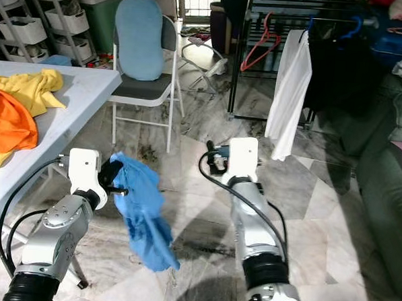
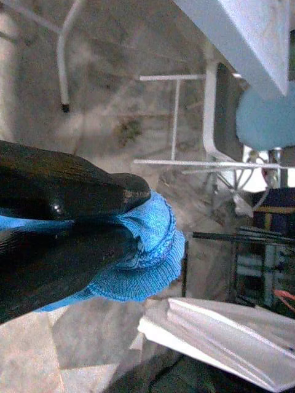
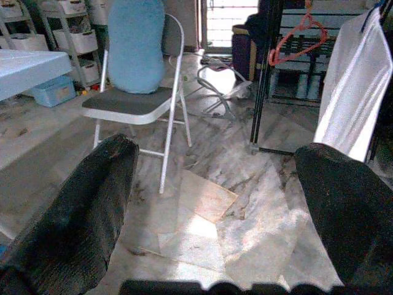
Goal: Hang hanger
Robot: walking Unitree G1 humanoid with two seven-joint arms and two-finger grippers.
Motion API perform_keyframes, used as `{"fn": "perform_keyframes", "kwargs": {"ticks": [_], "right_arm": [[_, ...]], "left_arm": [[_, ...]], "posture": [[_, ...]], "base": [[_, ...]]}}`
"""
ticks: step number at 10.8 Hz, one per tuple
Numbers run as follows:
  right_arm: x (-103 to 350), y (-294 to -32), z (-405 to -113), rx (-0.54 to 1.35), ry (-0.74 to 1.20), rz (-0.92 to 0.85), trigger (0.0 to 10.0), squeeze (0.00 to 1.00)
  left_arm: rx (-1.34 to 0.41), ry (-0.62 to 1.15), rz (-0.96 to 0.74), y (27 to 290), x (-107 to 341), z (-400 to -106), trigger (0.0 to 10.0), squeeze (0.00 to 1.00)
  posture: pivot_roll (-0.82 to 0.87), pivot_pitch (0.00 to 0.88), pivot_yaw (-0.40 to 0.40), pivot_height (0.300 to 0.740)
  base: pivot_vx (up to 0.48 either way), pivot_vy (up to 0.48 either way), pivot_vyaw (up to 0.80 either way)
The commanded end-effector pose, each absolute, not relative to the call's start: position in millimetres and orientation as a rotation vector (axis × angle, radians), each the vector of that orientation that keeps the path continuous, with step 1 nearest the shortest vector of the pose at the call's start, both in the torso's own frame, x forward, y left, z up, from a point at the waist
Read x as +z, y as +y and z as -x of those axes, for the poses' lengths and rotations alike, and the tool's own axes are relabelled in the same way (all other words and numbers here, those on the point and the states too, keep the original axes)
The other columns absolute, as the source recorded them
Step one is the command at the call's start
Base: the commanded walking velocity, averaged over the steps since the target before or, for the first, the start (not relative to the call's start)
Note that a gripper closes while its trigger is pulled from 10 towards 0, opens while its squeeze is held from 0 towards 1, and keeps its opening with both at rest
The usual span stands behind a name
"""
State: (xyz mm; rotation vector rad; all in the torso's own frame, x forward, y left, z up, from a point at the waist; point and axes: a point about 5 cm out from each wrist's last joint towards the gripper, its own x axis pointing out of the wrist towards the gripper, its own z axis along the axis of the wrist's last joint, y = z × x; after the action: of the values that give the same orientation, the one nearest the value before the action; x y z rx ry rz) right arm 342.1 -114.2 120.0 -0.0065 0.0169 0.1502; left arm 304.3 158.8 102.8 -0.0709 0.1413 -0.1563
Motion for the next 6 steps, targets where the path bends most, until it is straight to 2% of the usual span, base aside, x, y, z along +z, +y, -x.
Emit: {"fn": "perform_keyframes", "kwargs": {"ticks": [1,2,3,6], "right_arm": [[123,-111,-342,0.157,0.009,0.002,10.0,0.0],[124,-112,-341,0.15,0.007,0.004,10.0,0.0],[123,-117,-340,0.134,0.0,0.014,10.0,0.0],[131,-158,-329,0.044,-0.068,0.159,10.0,0.0]], "left_arm": [[-0.177,0.084,0.082,156,112,-305,10.0,0.0],[-0.183,0.074,0.091,153,113,-305,10.0,0.0],[-0.197,0.068,0.098,150,113,-304,10.0,0.0],[-0.146,0.037,0.128,164,105,-288,10.0,0.0]], "posture": [[0.01,0.0,0.046,0.74],[0.01,0.0,0.043,0.74],[0.01,0.0,0.038,0.74],[-0.01,0.0,0.034,0.74]], "base": [[0.0,0.0,-0.8],[0.0,0.0,-0.6],[0.274,0.0,-0.6],[0.28,0.0,0.0]]}}
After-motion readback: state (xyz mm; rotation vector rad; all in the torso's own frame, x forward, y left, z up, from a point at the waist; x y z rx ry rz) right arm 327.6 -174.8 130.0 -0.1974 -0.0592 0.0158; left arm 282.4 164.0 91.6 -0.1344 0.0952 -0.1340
